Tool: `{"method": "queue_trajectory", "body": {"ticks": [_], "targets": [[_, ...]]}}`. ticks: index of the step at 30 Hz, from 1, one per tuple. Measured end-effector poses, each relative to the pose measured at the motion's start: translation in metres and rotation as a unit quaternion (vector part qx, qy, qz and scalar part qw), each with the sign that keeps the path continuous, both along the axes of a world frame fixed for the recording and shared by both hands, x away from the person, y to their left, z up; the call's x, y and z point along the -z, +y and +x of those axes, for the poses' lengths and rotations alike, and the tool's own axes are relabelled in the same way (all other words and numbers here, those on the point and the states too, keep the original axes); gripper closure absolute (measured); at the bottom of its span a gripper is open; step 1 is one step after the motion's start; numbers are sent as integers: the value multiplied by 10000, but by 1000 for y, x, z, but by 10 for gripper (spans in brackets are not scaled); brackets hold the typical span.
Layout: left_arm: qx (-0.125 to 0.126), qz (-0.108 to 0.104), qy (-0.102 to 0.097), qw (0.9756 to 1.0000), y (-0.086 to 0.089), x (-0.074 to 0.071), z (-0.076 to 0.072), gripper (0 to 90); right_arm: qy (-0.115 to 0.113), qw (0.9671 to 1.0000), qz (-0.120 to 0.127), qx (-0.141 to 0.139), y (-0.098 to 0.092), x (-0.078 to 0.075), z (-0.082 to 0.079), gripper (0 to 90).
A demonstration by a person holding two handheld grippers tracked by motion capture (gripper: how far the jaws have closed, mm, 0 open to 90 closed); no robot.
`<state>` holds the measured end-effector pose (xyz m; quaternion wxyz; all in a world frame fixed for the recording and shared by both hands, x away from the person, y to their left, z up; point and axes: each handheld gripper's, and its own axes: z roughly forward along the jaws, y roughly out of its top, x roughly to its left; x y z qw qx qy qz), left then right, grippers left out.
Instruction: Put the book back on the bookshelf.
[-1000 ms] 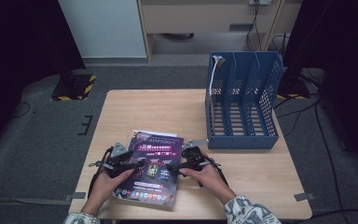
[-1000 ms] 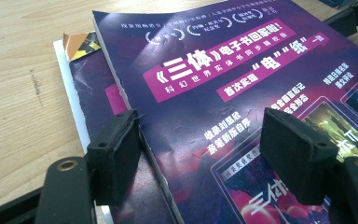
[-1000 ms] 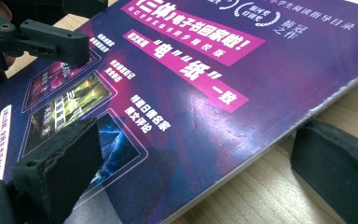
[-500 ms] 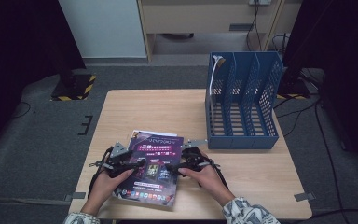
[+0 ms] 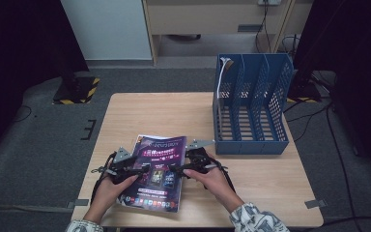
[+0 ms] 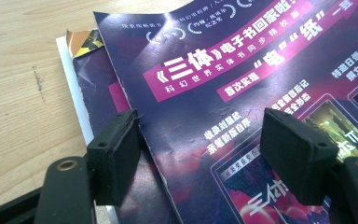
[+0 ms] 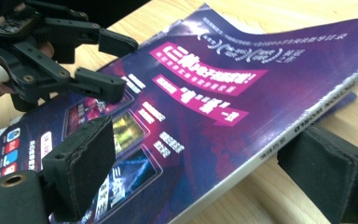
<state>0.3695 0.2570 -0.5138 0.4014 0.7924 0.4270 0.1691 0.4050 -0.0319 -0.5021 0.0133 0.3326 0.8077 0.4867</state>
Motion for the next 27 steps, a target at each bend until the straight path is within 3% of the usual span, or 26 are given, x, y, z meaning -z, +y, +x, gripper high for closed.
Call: {"method": "queue_trajectory", "body": {"ticks": [7, 17, 27], "targets": [[-1, -29, -2, 10000, 1, 0, 0, 283, -10, 9999, 39, -103, 14, -9, 8, 115], [-4, -35, -4, 10000, 1, 1, 0, 280, -20, 9996, -201, -197, 34, 1, 6, 77], [-19, -40, 1, 10000, 0, 1, 0, 277, -29, 9996, -210, -211, 32, 6, 8, 130]]}}
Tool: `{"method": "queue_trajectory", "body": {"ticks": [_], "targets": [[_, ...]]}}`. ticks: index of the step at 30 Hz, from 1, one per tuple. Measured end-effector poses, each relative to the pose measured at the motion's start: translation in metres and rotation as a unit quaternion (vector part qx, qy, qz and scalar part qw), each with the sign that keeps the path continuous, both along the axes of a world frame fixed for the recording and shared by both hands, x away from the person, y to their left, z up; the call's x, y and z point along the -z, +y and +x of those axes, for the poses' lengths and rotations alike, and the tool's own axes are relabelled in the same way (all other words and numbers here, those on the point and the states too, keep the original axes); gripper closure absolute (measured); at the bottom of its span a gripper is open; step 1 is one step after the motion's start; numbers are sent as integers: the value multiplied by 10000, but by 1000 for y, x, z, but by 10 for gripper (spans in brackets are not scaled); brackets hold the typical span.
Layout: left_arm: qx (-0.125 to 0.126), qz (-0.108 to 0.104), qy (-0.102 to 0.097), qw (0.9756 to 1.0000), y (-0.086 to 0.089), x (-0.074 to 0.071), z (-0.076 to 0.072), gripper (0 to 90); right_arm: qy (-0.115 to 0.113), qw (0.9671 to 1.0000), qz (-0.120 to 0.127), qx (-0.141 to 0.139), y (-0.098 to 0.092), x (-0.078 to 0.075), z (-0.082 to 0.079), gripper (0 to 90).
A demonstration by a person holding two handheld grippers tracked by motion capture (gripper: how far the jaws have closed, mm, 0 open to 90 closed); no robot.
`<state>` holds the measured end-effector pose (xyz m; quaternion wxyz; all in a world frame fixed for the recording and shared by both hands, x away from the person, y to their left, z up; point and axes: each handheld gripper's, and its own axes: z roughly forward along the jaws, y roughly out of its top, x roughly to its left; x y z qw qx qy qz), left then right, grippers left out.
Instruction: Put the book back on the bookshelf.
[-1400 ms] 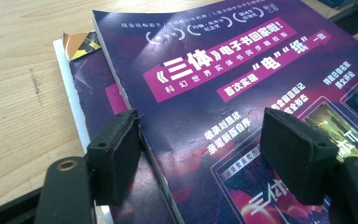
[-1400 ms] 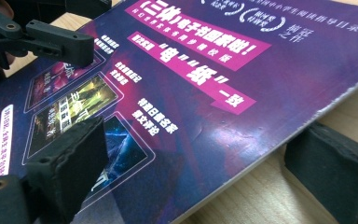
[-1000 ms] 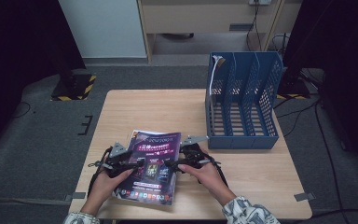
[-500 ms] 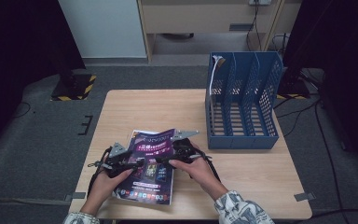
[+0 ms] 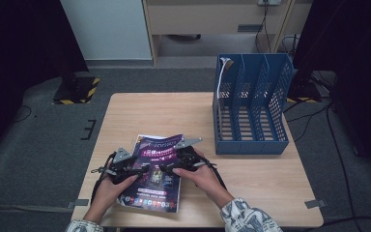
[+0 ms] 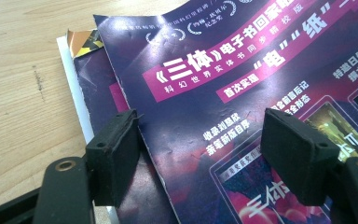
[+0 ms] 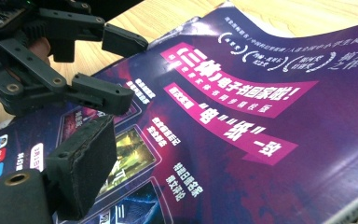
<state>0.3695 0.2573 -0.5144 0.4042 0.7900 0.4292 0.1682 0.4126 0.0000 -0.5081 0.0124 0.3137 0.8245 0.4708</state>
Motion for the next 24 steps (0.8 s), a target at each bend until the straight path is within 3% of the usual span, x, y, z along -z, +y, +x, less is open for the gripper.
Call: {"method": "queue_trajectory", "body": {"ticks": [9, 24], "targets": [[-9, -3, -9, 10000, 0, 0, 0, 276, 184, 9998, -6, 15, -3, 8, 3, 144], [-13, 4, -16, 10000, 0, 0, 0, 277, 229, 9997, 121, 30, -2, 7, 5, 161]]}}
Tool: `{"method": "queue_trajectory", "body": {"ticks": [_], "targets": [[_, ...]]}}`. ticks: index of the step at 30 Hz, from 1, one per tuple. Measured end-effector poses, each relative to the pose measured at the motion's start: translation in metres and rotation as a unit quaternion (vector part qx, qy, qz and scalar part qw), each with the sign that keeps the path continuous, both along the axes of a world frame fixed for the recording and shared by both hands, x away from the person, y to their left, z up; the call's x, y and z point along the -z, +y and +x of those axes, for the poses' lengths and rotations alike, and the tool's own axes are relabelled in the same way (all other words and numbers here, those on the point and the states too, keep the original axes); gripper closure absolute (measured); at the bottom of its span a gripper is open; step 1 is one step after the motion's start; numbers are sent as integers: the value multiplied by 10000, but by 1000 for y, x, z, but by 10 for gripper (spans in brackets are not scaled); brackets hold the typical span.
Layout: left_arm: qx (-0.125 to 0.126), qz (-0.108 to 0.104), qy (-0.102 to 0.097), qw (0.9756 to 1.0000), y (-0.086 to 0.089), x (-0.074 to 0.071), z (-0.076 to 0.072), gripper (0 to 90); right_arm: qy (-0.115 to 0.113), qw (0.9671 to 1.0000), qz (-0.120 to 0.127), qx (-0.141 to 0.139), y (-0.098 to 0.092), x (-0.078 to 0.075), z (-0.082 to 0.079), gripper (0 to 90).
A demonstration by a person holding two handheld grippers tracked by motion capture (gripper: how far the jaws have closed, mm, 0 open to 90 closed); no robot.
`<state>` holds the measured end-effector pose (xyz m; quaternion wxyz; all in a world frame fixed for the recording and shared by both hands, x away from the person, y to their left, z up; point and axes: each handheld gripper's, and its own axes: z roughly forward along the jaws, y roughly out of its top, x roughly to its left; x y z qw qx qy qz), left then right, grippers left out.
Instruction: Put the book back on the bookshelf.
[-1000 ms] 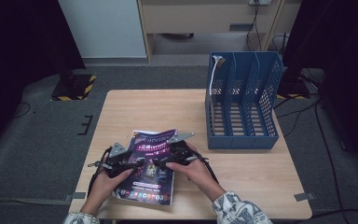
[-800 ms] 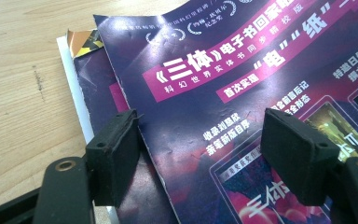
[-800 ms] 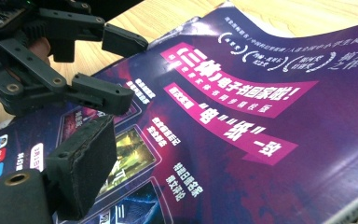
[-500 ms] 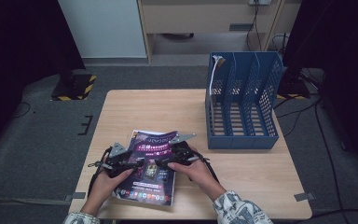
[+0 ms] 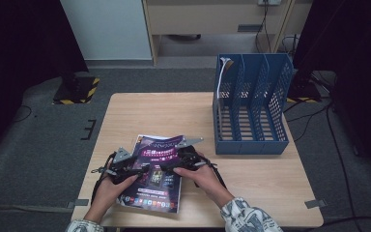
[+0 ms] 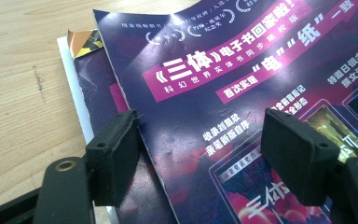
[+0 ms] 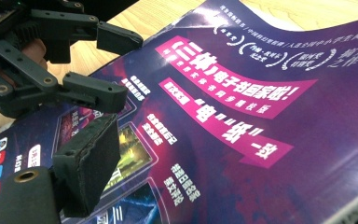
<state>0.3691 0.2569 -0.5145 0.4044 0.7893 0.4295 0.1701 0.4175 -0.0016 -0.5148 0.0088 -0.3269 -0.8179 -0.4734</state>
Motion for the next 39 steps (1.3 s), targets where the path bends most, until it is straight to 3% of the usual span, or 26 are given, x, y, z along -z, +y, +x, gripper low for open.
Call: {"method": "queue_trajectory", "body": {"ticks": [21, 29, 39], "targets": [[-5, -1, -9, 10000, 0, 0, 0, 274, 146, 9998, 138, -82, 3, 2, 4, 142], [-9, 26, -19, 10000, -1, 0, 0, 269, 253, 9996, 134, -31, 5, -1, 6, 185], [-15, 45, 4, 10000, -2, -1, 0, 261, 211, 9998, 64, -8, 12, -2, 5, 128]]}}
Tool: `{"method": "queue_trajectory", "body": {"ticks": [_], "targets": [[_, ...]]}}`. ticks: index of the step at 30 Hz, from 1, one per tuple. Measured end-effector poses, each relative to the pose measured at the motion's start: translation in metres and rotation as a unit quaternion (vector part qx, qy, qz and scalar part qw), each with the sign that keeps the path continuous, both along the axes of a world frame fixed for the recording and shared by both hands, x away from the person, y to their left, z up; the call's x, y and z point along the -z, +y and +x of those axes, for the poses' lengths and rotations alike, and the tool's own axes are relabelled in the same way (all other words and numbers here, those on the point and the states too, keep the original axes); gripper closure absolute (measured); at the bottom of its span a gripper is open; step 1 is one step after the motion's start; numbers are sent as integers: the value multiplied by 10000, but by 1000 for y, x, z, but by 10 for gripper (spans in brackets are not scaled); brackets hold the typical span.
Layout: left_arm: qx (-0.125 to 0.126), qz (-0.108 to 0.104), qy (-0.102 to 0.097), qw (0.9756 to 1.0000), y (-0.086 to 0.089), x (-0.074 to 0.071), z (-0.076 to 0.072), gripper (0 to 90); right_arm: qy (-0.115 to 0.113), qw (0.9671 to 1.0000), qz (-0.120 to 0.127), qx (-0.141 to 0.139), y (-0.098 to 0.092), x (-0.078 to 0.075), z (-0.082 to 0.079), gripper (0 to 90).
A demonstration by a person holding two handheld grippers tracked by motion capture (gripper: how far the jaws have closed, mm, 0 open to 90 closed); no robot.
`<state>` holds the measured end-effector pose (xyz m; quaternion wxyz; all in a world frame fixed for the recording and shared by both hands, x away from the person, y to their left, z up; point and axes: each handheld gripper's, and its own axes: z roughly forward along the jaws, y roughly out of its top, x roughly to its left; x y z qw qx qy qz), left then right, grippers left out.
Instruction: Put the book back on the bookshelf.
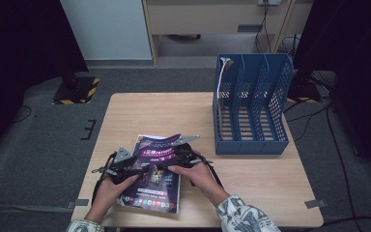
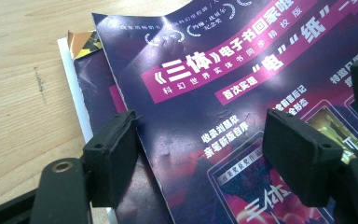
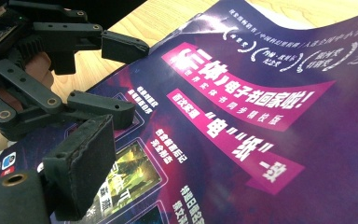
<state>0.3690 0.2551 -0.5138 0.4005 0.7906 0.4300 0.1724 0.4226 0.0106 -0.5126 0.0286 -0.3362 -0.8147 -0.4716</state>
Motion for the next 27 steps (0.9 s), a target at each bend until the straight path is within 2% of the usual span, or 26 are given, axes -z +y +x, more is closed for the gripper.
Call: {"method": "queue_trajectory", "body": {"ticks": [6, 10, 13, 19, 27], "targets": [[6, 20, -9, 10000, 0, 0, 0, 252, -123, 9999, -8, -27, 1, -6, -2, 189], [3, 23, 4, 10000, -1, -1, 0, 252, -83, 10000, 47, 7, -1, -7, -1, 247], [11, 45, -5, 10000, -1, -1, 0, 247, -29, 9999, 115, 35, -2, -10, -1, 310], [15, 24, 3, 10000, -1, -3, 0, 238, -88, 9995, 290, 98, -7, -16, 0, 453], [87, -2, -16, 10000, -1, -4, 0, 207, -172, 9987, 416, 226, -12, -22, 1, 567]]}}
